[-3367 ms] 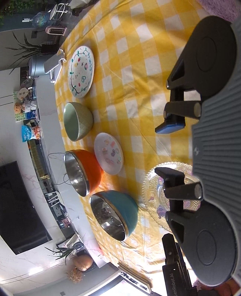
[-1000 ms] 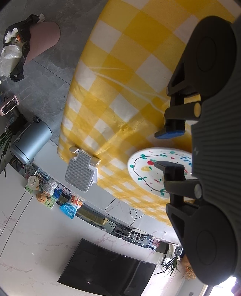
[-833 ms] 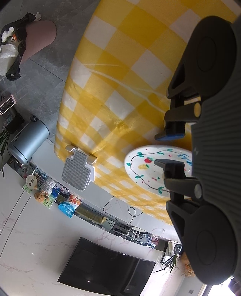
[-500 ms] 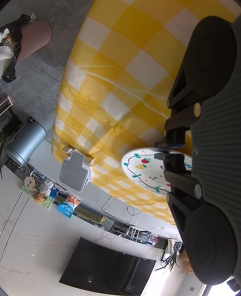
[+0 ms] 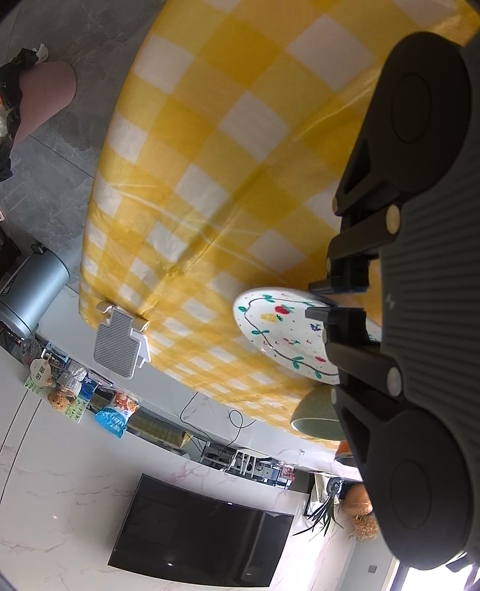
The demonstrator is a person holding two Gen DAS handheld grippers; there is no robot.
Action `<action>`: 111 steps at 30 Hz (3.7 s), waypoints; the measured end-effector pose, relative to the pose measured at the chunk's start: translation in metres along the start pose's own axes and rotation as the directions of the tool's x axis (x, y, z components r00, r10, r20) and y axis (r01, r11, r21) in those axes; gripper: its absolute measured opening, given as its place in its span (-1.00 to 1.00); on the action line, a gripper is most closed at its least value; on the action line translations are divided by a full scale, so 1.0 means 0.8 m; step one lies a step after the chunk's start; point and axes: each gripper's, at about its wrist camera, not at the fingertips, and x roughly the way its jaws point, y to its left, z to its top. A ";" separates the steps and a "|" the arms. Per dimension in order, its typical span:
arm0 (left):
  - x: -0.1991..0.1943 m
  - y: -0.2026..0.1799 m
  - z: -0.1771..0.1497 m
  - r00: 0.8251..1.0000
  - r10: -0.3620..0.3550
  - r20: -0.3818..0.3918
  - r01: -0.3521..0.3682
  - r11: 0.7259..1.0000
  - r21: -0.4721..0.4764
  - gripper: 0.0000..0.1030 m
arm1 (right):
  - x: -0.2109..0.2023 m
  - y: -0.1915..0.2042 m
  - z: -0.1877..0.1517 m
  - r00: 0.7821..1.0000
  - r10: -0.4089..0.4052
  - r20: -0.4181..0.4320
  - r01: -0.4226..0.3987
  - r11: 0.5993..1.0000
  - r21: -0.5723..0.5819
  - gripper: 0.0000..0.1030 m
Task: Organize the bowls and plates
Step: 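Close both grippers on the white plate rim and lift it, then carry the white plate with both grippers over the clear glass plate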
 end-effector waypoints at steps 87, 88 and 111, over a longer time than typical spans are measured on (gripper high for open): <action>-0.051 0.015 -0.046 0.984 0.131 -0.118 -0.092 0.952 0.291 -0.65 | -0.042 0.025 -0.087 0.982 -0.189 -0.025 0.170 0.925 -0.340 -0.88; -0.054 0.015 -0.046 0.984 0.130 -0.118 -0.091 0.952 0.292 -0.65 | -0.044 0.026 -0.088 0.983 -0.185 -0.022 0.166 0.924 -0.344 -0.88; -0.187 0.078 -0.028 0.986 0.167 -0.024 -0.155 0.953 0.260 -0.65 | -0.057 0.106 -0.191 0.992 -0.103 -0.075 0.056 0.885 -0.463 -0.88</action>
